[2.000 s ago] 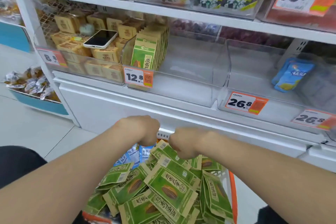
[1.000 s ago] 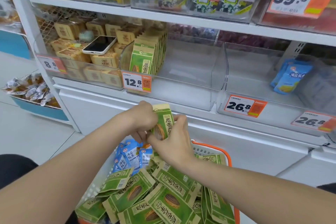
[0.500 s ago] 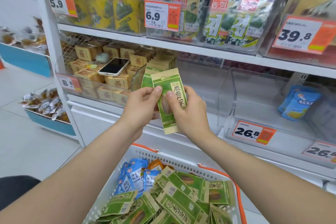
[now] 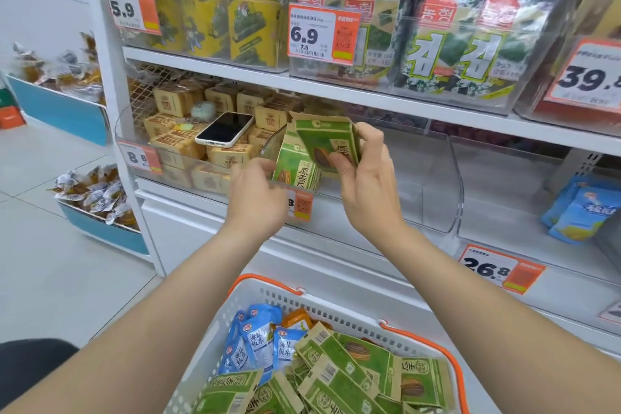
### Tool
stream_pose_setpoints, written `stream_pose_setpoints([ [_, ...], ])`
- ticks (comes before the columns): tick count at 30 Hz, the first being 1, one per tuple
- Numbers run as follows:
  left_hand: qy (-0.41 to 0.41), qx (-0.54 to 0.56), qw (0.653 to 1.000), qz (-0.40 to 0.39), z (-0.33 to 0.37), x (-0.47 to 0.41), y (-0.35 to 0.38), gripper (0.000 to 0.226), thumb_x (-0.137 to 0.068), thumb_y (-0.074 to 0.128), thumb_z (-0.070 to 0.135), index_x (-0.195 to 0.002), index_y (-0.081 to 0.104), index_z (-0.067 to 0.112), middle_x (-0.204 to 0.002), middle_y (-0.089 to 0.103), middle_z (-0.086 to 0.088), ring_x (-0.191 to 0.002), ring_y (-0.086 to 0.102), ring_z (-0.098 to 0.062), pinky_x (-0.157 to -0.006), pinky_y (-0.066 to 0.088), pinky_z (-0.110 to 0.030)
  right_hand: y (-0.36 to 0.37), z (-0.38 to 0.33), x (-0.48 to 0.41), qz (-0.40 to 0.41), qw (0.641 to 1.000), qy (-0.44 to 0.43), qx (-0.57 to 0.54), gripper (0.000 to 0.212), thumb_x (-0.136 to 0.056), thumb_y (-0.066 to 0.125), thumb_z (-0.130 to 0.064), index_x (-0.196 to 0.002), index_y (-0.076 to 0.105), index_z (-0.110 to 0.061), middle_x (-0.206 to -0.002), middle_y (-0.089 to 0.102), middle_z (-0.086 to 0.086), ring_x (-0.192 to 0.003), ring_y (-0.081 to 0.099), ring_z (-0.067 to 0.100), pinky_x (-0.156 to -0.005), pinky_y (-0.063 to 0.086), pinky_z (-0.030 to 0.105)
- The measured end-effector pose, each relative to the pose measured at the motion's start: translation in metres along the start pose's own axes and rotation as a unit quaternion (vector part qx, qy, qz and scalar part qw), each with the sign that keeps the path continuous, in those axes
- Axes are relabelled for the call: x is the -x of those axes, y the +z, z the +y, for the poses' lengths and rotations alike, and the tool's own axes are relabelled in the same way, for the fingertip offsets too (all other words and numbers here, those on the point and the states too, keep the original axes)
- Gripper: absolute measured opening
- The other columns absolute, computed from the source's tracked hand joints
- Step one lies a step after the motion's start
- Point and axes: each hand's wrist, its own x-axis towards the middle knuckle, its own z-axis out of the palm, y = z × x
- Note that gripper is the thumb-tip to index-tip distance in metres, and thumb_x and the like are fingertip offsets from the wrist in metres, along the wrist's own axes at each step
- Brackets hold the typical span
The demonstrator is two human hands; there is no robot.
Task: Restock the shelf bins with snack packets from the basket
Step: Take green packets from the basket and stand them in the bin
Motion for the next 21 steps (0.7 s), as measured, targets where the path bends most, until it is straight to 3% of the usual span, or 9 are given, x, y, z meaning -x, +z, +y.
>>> stream_pose_setpoints([
  [2, -0.020, -0.037, 0.999, -0.012, -0.004, 0.004, 0.001, 0.051, -0.095, 0.054, 0.000, -0.144, 0.048, 0.012, -0.147, 0.037, -0.007, -0.132, 0.046, -0.027, -0.110, 0.038, -0.031, 0.006, 0.003, 0.001, -0.048, 0.997, 0.051, -0.035, 0.037, -0.105, 0.056, -0.025, -0.135, 0.034, -0.029, -0.112, 0.068, 0.001, -0.098, 0.062, 0.028, -0.082, 0.051, 0.045],
  [4, -0.030, -0.041, 0.998, -0.029, -0.005, 0.006, 0.005, 0.052, -0.094, 0.055, -0.001, -0.144, 0.043, 0.009, -0.148, 0.039, -0.010, -0.134, 0.044, -0.029, -0.100, 0.035, -0.027, 0.011, 0.007, 0.002, -0.096, 0.990, 0.089, -0.047, 0.032, -0.103, 0.059, -0.022, -0.129, 0.041, -0.029, -0.105, 0.069, -0.005, -0.091, 0.064, 0.022, -0.076, 0.049, 0.038],
  [6, -0.036, -0.043, 0.998, -0.040, -0.007, 0.005, 0.009, 0.053, -0.092, 0.055, -0.002, -0.142, 0.042, 0.007, -0.147, 0.044, -0.013, -0.134, 0.045, -0.030, -0.103, 0.039, -0.032, 0.015, 0.009, -0.001, -0.134, 0.982, 0.127, -0.040, 0.025, -0.103, 0.060, -0.026, -0.123, 0.045, -0.026, -0.099, 0.067, -0.008, -0.092, 0.061, 0.019, -0.072, 0.042, 0.036],
  [9, -0.044, -0.048, 0.997, -0.034, -0.008, 0.001, 0.013, 0.055, -0.088, 0.059, -0.001, -0.140, 0.042, 0.006, -0.141, 0.049, -0.014, -0.130, 0.049, -0.033, -0.107, 0.047, -0.048, 0.022, 0.010, -0.011, -0.186, 0.963, 0.194, 0.008, 0.023, -0.103, 0.057, -0.031, -0.117, 0.046, -0.016, -0.095, 0.066, 0.003, -0.097, 0.049, 0.023, -0.068, 0.032, 0.038],
  [12, -0.039, -0.051, 0.998, -0.029, -0.006, 0.001, 0.014, 0.054, -0.085, 0.060, 0.002, -0.136, 0.045, 0.008, -0.134, 0.054, -0.013, -0.124, 0.054, -0.032, -0.102, 0.051, -0.051, 0.033, 0.011, -0.020, -0.241, 0.942, 0.224, 0.060, 0.019, -0.096, 0.054, -0.029, -0.104, 0.055, -0.012, -0.093, 0.069, 0.011, -0.100, 0.059, 0.033, -0.072, 0.048, 0.040],
  [15, -0.035, -0.051, 0.998, -0.026, -0.008, 0.001, 0.014, 0.051, -0.084, 0.062, 0.003, -0.133, 0.047, 0.009, -0.130, 0.056, -0.011, -0.121, 0.055, -0.032, -0.101, 0.052, -0.050, 0.040, 0.011, -0.029, -0.238, 0.932, 0.274, 0.012, 0.023, -0.085, 0.059, -0.027, -0.090, 0.066, -0.006, -0.082, 0.074, 0.013, -0.088, 0.072, 0.036, -0.071, 0.063, 0.048],
  [18, -0.028, -0.050, 0.998, -0.023, -0.009, -0.001, 0.015, 0.048, -0.081, 0.064, 0.005, -0.127, 0.049, 0.010, -0.127, 0.057, -0.011, -0.119, 0.056, -0.032, -0.098, 0.053, -0.050, 0.046, 0.013, -0.034, -0.227, 0.926, 0.302, -0.014, 0.029, -0.085, 0.070, -0.024, -0.088, 0.068, 0.005, -0.080, 0.075, 0.016, -0.079, 0.075, 0.030, -0.067, 0.065, 0.047],
  [21, -0.022, -0.057, 0.998, -0.031, -0.009, -0.002, 0.017, 0.045, -0.077, 0.066, 0.007, -0.119, 0.053, 0.011, -0.121, 0.057, -0.009, -0.112, 0.056, -0.031, -0.094, 0.054, -0.049, 0.054, 0.014, -0.035, -0.188, 0.938, 0.290, -0.018, 0.030, -0.082, 0.078, -0.022, -0.074, 0.066, 0.004, -0.078, 0.073, 0.019, -0.082, 0.073, 0.030, -0.073, 0.063, 0.047],
])
